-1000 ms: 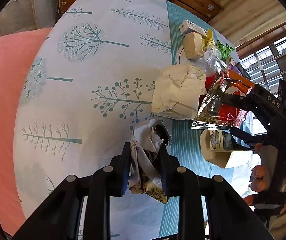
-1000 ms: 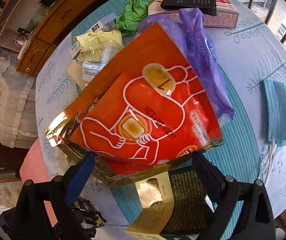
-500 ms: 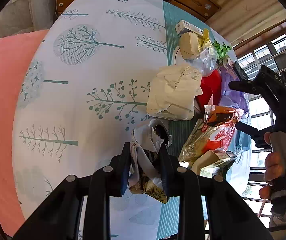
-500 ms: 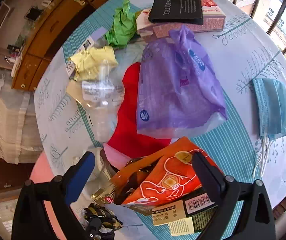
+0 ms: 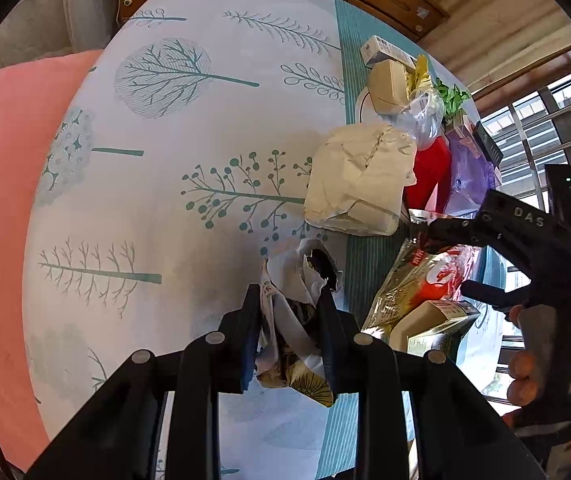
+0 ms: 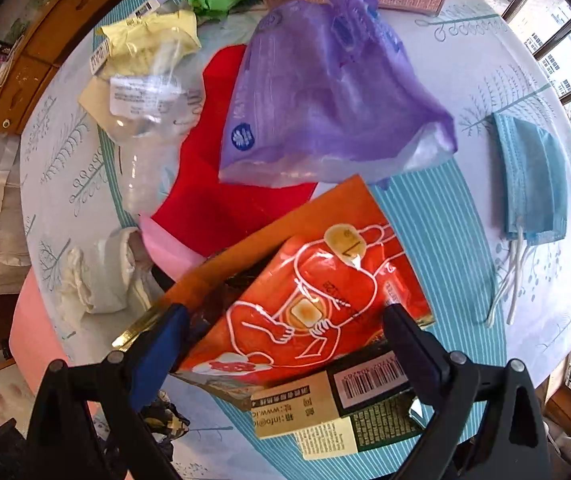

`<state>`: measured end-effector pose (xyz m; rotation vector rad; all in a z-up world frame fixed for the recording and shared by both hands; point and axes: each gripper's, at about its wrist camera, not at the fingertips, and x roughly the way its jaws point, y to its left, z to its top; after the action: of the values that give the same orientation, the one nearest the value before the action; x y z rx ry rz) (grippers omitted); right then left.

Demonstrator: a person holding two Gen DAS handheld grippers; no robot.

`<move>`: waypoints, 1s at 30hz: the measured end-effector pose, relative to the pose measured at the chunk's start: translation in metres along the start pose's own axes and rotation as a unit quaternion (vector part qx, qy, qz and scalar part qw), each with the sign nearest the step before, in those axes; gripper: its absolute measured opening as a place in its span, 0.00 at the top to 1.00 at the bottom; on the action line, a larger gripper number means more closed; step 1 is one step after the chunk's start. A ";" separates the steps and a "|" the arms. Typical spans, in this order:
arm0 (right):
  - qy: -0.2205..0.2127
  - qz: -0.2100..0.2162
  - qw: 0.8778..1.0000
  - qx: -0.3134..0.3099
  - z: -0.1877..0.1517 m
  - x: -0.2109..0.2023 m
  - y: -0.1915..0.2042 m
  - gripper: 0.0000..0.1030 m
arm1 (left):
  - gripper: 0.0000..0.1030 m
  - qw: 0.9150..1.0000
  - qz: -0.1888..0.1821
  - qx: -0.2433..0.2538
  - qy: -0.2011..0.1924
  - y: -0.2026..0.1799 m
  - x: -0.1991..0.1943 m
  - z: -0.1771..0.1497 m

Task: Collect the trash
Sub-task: 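Grasp the red-and-gold snack bag with the right tool while the left holds the wrapper, then carry both items over the bin and open both tools to drop them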

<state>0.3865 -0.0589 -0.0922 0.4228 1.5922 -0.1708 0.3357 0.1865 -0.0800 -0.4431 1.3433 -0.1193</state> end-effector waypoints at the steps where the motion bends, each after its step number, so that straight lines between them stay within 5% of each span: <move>1: 0.005 -0.001 1.000 -0.003 0.000 0.008 0.003 0.05 | 0.76 1.000 0.000 0.000 0.000 -0.001 0.000 0.000; 7: -0.015 -0.014 0.999 -0.029 -0.011 0.015 0.006 0.12 | 0.76 1.000 0.001 0.003 -0.003 -0.003 -0.001 -0.002; 10: -0.031 -0.011 0.999 -0.038 -0.016 0.009 0.006 0.29 | 0.76 1.000 0.001 -0.002 -0.002 -0.003 0.000 -0.004; 12: -0.036 0.006 0.998 -0.046 -0.019 0.004 0.007 0.55 | 0.76 1.000 0.000 -0.004 -0.003 -0.003 0.000 -0.006; 15: -0.036 0.019 0.998 -0.058 -0.022 0.001 0.010 0.67 | 0.76 1.000 0.000 0.000 -0.005 -0.008 -0.001 -0.011; 22: -0.057 0.086 0.992 -0.072 -0.037 -0.029 -0.013 0.75 | 0.76 1.000 0.005 0.016 -0.024 -0.022 -0.015 -0.023; 30: -0.090 0.206 0.970 -0.094 -0.056 -0.098 -0.040 0.75 | 0.76 0.997 -0.006 0.039 -0.064 -0.041 -0.053 -0.049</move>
<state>0.3214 -0.0915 0.0023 0.5631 1.2970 0.2507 0.2837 0.1552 -0.0243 -0.3874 1.2068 -0.1502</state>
